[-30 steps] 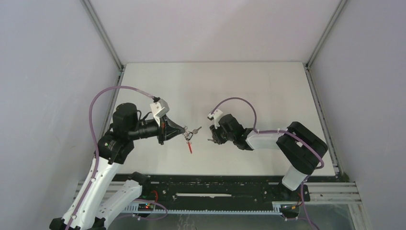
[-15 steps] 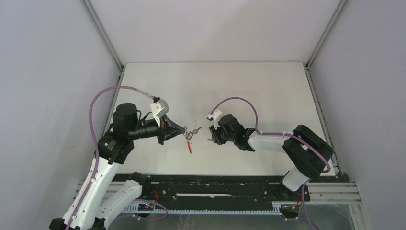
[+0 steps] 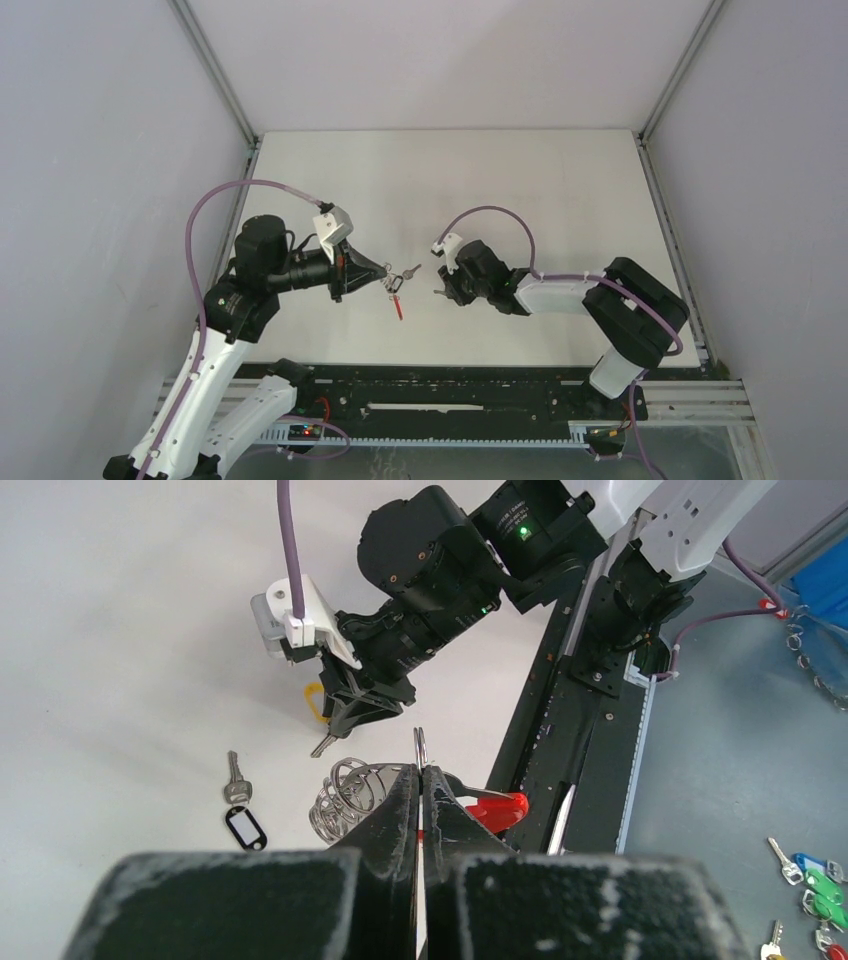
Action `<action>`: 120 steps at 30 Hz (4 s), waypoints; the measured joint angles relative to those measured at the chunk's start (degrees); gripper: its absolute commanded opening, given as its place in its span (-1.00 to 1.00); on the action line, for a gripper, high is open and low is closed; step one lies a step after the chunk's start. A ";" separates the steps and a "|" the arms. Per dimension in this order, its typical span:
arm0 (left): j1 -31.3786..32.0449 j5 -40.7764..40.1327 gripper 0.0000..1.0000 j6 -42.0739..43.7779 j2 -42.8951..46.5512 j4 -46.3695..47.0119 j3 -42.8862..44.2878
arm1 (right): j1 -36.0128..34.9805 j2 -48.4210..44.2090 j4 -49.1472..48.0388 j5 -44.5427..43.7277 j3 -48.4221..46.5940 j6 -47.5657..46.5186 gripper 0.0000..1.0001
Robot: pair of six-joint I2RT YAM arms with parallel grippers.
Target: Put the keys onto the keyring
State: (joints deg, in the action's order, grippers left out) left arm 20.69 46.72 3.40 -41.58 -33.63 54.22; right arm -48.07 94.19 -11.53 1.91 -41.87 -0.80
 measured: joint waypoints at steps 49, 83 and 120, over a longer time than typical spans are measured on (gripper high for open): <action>0.26 -0.15 -0.99 0.28 -0.04 -0.44 0.00 | -0.31 -26.73 -5.29 27.10 3.30 12.96 -1.00; 6.19 -5.18 -0.99 5.20 1.66 -1.68 -0.09 | -5.68 -30.34 -9.22 31.65 -4.81 22.08 -1.00; 6.40 -7.80 -0.99 7.19 3.41 -3.78 -0.09 | 1.66 -12.70 -8.22 8.28 9.14 22.10 -1.00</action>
State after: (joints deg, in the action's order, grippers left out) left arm 27.09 38.92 10.59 -38.17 -37.41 54.13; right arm -46.41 81.49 -19.75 10.20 -32.73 21.30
